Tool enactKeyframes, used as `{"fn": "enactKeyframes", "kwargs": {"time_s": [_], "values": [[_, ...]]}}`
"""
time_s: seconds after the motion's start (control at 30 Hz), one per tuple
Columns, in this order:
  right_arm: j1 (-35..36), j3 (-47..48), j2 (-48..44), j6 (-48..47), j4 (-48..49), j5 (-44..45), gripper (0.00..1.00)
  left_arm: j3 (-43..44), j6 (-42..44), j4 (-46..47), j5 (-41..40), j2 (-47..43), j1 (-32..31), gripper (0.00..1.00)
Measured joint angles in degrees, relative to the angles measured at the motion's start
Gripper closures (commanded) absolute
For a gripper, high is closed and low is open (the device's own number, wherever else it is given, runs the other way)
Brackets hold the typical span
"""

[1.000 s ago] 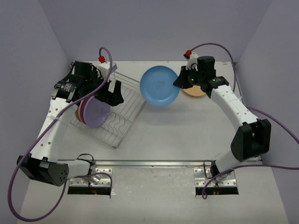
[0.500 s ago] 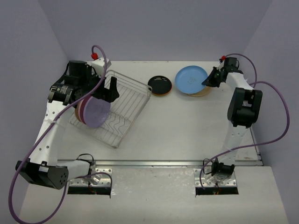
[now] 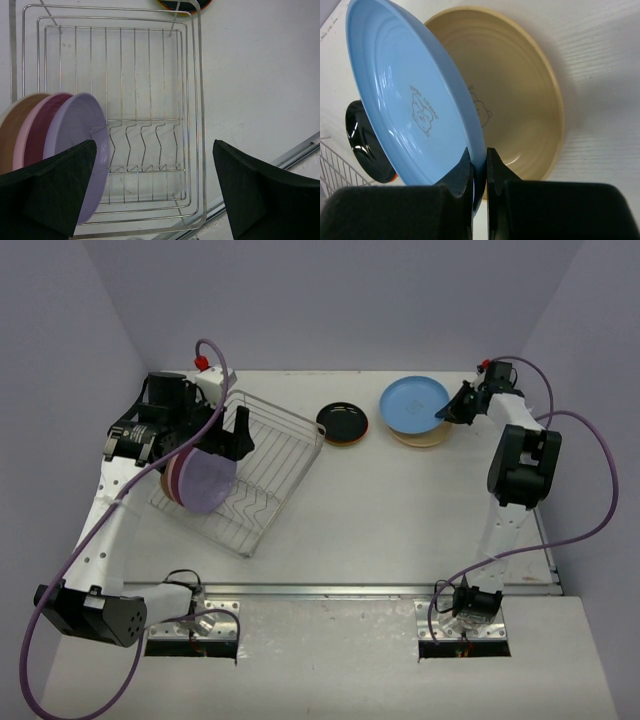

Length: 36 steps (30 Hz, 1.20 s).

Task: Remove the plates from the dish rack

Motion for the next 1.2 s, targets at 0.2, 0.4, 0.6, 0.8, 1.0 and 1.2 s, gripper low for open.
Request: {"fn": "enactKeyframes", "kwargs": {"time_s": [0.2,0.4,0.6,0.8,1.0,1.2], "values": [[-1.9,0.0,0.9,0.4,-0.4,-0.6,0.38,0.0,0.0,0.0,0.0,0.0,0.0,0.0],[-2.5,0.1,0.9,-0.1,-1.3,-1.6,0.01,0.0,0.0,-0.1,-0.3,0.0,0.0,0.0],[-1.2,1.9,0.8,-2.6,-5.4,-0.4,0.01,0.0,0.1,-0.4,-1.5,-0.1,0.0,0.0],[2.0,2.2,-1.3,-8.5,-8.1,7.2,0.01,0.0,1.0,-0.7,-5.7,-1.9,0.0,0.03],[6.2,-1.6,-8.2,-13.6,-7.3,12.0,0.01,0.0,4.4,-0.7,-17.4,-3.6,0.0,0.4],[11.6,-9.3,-21.6,-17.9,-4.9,14.5,0.01,-4.4,8.5,0.4,-29.6,-3.9,0.0,0.58]]}}
